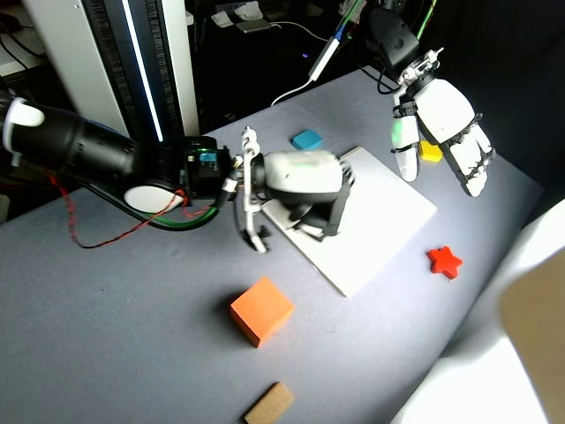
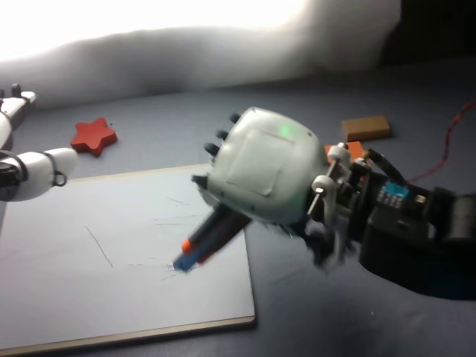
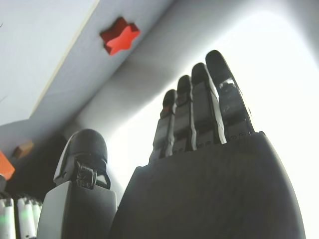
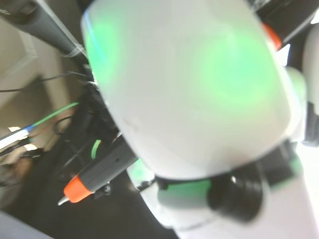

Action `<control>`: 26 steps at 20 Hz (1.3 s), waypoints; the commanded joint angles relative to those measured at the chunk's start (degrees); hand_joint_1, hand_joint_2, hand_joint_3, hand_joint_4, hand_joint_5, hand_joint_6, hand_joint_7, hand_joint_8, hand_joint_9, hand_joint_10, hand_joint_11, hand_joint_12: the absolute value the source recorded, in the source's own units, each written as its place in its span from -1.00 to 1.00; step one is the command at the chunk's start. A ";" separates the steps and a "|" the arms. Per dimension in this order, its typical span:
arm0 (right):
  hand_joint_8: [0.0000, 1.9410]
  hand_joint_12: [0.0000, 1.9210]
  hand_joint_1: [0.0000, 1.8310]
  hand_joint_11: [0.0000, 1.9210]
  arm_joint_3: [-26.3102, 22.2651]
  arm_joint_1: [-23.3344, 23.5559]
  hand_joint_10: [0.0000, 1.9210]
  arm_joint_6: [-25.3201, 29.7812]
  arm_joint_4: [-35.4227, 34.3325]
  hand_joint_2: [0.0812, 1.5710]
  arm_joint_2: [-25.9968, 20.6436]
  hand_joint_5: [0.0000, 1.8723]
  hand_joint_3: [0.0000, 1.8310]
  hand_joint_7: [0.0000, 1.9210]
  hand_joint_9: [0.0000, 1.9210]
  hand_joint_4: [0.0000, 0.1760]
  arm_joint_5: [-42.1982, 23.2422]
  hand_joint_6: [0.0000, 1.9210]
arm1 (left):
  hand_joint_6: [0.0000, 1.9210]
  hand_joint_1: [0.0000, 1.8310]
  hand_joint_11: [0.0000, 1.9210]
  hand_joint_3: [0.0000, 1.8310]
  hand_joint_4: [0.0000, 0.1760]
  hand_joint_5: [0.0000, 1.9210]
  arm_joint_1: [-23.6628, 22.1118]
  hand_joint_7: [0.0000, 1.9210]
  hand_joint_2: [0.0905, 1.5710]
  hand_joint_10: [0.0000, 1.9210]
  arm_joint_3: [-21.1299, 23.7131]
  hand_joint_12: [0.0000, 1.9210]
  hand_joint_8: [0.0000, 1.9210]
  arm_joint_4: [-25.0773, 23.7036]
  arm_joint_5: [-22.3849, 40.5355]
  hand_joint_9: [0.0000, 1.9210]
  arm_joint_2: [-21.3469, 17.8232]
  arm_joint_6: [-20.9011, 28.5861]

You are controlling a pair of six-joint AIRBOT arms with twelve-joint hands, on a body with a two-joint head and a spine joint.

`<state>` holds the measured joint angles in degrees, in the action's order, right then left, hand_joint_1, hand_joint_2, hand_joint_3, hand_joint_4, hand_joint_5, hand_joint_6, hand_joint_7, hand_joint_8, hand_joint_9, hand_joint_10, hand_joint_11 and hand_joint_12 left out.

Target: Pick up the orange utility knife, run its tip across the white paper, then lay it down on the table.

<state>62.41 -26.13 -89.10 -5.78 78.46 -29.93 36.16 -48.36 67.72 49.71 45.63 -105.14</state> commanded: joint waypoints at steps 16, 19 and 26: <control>1.00 1.00 0.74 0.76 -6.30 -1.63 1.00 -3.34 -16.17 0.55 -8.90 0.45 -0.93 0.60 0.71 1.00 12.13 1.00 | -0.99 -0.99 -1.00 -1.00 -1.00 -0.95 -4.05 -0.87 0.68 -0.99 8.54 -0.25 -0.99 -3.08 6.33 -0.85 4.34 -1.95; 1.00 1.00 0.72 0.69 -5.52 -1.79 1.00 -3.64 -16.17 0.56 -9.11 0.32 -0.92 0.50 0.62 1.00 12.13 1.00 | -0.99 -0.94 -1.00 -1.00 -1.00 -0.92 -4.19 -0.85 0.67 -0.99 9.01 -0.23 -0.99 -3.09 6.33 -0.84 4.98 -2.19; 0.16 0.90 0.08 -0.81 -5.29 -1.96 0.41 -3.63 -16.17 0.53 -10.46 -0.71 -1.00 -0.64 -0.68 -1.00 12.81 0.15 | -1.00 -0.94 -1.00 -1.00 -1.00 -0.93 -3.64 -0.84 0.68 -0.99 9.44 -0.18 -0.99 -3.08 6.34 -0.82 5.01 -2.21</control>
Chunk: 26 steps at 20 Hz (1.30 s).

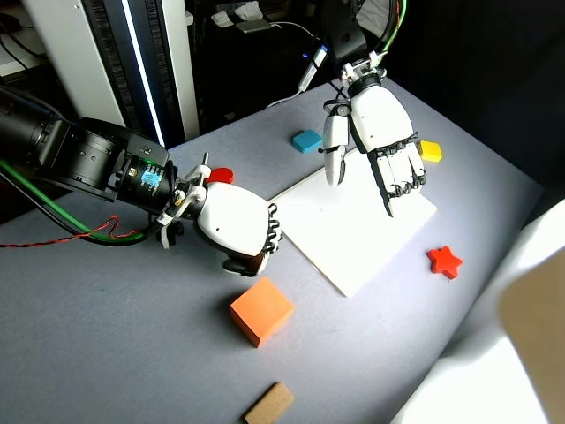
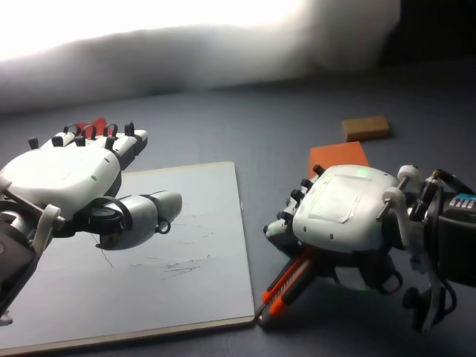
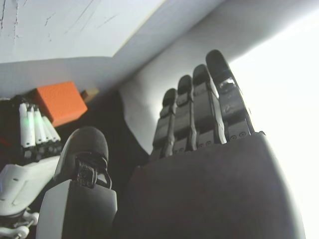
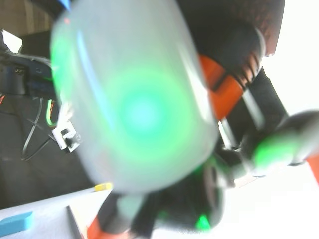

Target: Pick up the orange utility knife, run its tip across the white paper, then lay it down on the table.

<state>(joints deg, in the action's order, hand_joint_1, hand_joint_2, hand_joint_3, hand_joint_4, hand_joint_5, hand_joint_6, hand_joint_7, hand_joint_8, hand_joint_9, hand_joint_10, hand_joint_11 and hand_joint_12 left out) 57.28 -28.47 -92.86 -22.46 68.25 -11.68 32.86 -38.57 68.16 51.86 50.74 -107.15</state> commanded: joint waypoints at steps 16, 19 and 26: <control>-0.97 0.45 -0.71 -1.00 -11.40 4.26 -0.75 2.54 0.51 0.46 -12.92 -0.44 -1.00 -0.35 -0.45 -1.00 1.66 -0.89 | -0.96 -0.86 -1.00 -1.00 -1.00 -0.80 -2.29 -0.62 0.66 -0.90 0.15 0.44 -0.96 -3.87 3.98 -0.58 -0.11 -1.37; -0.88 0.67 -0.78 -0.97 -13.98 5.13 -0.14 3.43 0.51 0.53 -16.71 -0.41 -1.00 -0.13 -0.49 -1.00 4.24 -0.40 | -0.91 -0.74 -0.98 -1.00 -1.00 -0.60 -3.33 -0.34 0.64 -0.78 0.56 0.60 -0.95 -3.85 3.97 -0.37 -0.11 -1.43; 0.26 1.00 -0.98 -0.13 -18.63 7.53 0.79 7.96 0.53 0.79 -25.10 0.09 -0.98 0.26 0.12 -1.00 7.06 0.10 | -0.05 -0.72 -0.61 -0.99 -1.00 -0.11 -5.27 -0.08 0.69 0.61 2.41 0.96 0.30 -4.24 3.22 -0.29 -0.60 -1.92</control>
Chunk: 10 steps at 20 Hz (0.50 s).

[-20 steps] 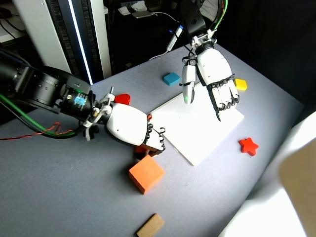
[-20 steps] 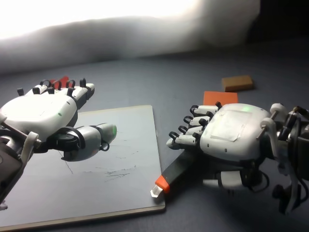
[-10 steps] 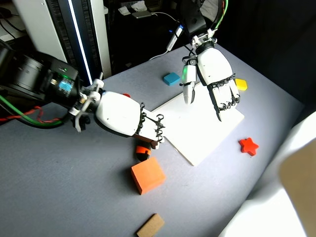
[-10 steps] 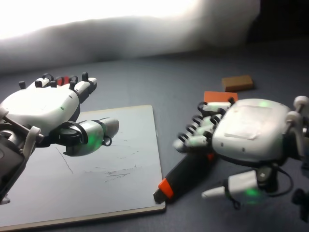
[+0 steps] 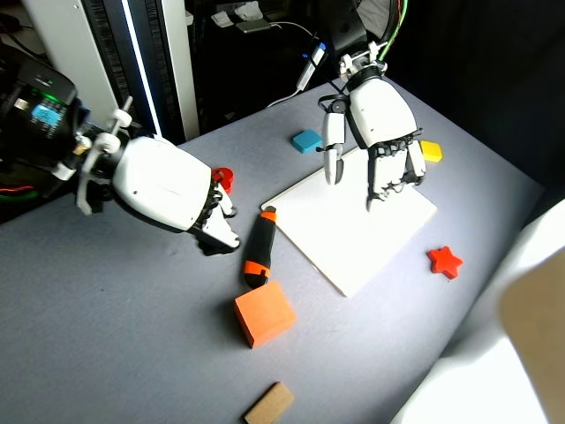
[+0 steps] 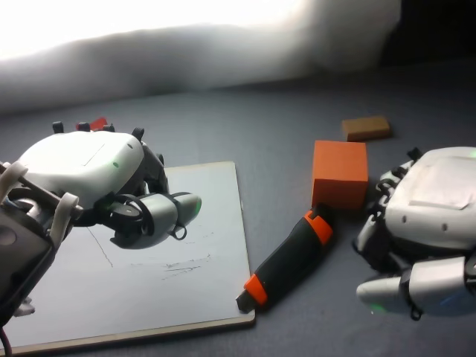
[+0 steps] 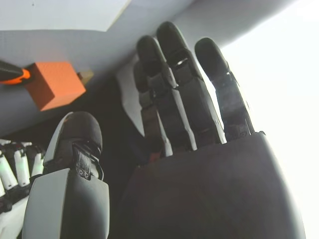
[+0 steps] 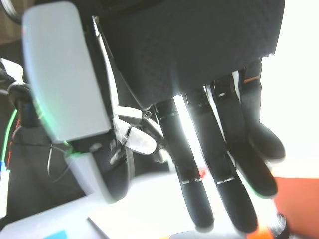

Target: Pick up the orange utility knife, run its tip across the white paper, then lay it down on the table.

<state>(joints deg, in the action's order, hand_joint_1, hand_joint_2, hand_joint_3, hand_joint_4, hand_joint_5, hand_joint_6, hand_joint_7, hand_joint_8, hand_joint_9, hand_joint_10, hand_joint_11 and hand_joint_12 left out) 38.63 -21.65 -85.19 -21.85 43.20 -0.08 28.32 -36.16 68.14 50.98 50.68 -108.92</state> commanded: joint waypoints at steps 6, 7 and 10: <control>1.00 1.00 -0.60 0.53 -2.47 -1.53 1.00 1.72 0.08 0.93 -5.87 0.36 -0.99 0.42 0.48 1.00 -9.15 1.00 | 1.00 -0.71 0.33 -0.98 -1.00 0.18 -1.25 0.35 0.85 1.00 1.48 1.00 1.00 -5.67 2.46 0.40 -0.48 -0.65; 1.00 1.00 -0.47 0.55 -2.82 -2.44 1.00 1.52 2.14 0.92 -6.86 0.37 -1.00 0.43 0.50 1.00 -10.23 1.00 | 1.00 -0.57 0.34 -0.98 -1.00 0.17 -1.24 0.34 0.88 1.00 1.58 1.00 1.00 -5.73 2.10 0.40 -0.48 -0.65; 1.00 1.00 -0.41 0.54 -3.34 -3.89 1.00 -2.04 4.32 0.91 -8.40 0.36 -1.00 0.42 0.49 1.00 -11.45 1.00 | 1.00 -0.38 0.35 -1.00 -0.64 0.23 -1.36 0.34 0.91 1.00 1.72 1.00 1.00 -6.10 1.22 0.40 -0.50 -0.63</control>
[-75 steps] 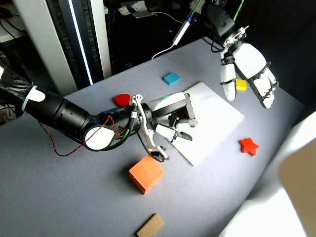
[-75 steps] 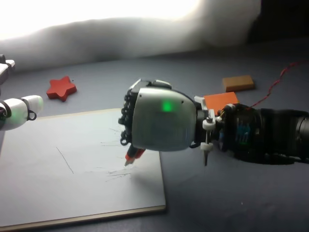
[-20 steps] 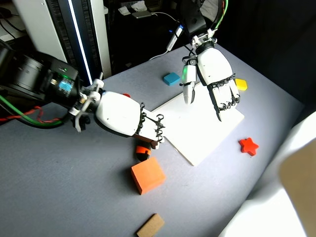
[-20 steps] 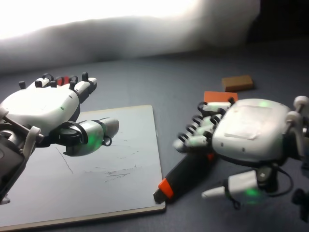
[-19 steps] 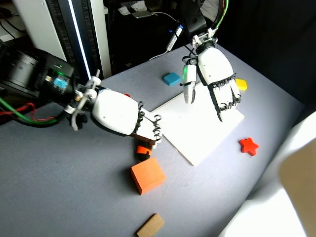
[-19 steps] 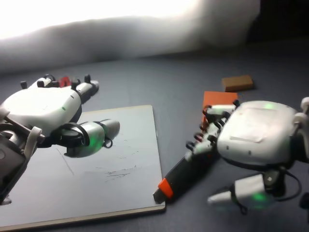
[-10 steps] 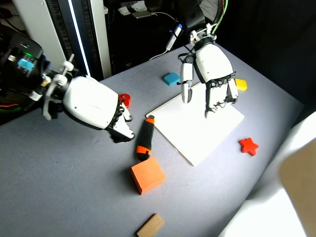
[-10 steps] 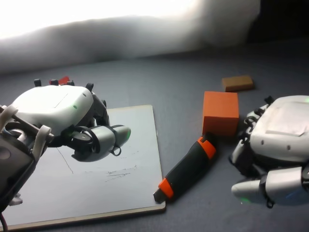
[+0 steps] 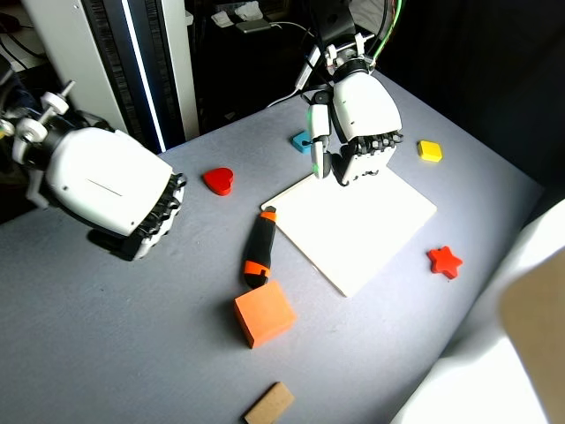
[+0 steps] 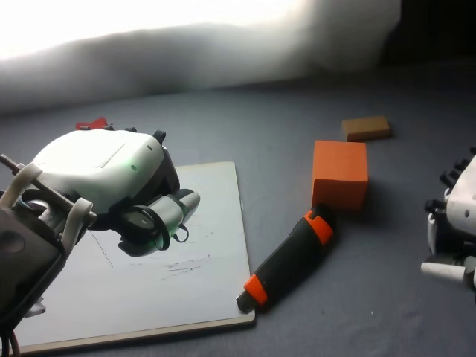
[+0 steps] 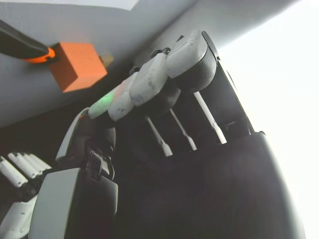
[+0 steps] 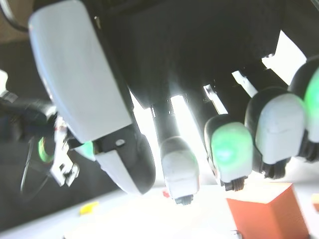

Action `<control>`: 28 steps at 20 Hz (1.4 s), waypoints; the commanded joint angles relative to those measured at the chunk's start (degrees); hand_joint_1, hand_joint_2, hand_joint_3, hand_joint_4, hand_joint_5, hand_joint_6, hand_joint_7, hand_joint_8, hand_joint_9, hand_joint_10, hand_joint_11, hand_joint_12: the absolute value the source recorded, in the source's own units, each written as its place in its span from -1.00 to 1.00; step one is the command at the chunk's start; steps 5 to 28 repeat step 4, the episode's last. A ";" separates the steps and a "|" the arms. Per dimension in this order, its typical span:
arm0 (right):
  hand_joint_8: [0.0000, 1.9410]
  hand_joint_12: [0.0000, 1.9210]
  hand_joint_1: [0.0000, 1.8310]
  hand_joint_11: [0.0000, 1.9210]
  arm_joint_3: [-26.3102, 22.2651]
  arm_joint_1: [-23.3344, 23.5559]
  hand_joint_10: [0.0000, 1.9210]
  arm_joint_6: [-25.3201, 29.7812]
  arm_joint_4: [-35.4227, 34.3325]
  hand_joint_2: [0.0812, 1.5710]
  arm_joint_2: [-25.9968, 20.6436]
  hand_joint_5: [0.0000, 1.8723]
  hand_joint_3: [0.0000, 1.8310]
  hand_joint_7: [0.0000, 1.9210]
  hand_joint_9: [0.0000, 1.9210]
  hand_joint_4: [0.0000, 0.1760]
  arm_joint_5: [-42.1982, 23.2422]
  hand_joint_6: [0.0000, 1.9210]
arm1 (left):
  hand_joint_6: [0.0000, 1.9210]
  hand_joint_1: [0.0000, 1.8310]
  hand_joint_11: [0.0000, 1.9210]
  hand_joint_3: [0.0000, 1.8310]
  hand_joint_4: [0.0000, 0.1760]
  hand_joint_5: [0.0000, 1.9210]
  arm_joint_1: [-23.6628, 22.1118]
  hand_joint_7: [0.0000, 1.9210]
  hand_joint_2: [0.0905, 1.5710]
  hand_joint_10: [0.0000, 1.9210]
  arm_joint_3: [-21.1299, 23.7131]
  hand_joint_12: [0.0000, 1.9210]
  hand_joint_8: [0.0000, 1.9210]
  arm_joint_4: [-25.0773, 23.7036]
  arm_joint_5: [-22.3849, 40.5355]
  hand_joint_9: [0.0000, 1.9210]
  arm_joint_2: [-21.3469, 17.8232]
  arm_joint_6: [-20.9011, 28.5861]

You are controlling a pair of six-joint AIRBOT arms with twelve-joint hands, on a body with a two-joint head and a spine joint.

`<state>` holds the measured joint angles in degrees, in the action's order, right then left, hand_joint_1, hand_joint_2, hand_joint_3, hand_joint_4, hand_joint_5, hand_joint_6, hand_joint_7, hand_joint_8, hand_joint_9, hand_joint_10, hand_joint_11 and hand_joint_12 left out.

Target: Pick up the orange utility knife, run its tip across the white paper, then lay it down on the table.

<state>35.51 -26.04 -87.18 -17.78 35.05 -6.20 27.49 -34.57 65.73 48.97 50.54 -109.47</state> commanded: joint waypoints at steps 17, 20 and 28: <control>1.00 1.00 -0.39 0.50 -0.29 -0.75 1.00 1.61 0.23 0.91 -0.65 0.35 -1.00 0.42 0.46 1.00 -9.54 1.00 | 1.00 -0.38 0.36 -1.00 1.00 0.23 -0.56 0.33 0.91 1.00 0.56 1.00 1.00 -3.92 2.64 0.38 -0.36 -0.08; 1.00 1.00 -0.39 0.50 -0.29 -0.75 1.00 1.61 0.23 0.91 -0.65 0.35 -1.00 0.42 0.46 1.00 -9.54 1.00 | 1.00 -0.38 0.36 -1.00 1.00 0.23 -0.56 0.33 0.91 1.00 0.56 1.00 1.00 -3.92 2.64 0.38 -0.36 -0.08; 1.00 1.00 -0.39 0.50 -0.29 -0.75 1.00 1.61 0.23 0.91 -0.65 0.35 -1.00 0.42 0.46 1.00 -9.54 1.00 | 1.00 -0.38 0.36 -1.00 1.00 0.23 -0.56 0.33 0.91 1.00 0.56 1.00 1.00 -3.92 2.64 0.38 -0.36 -0.08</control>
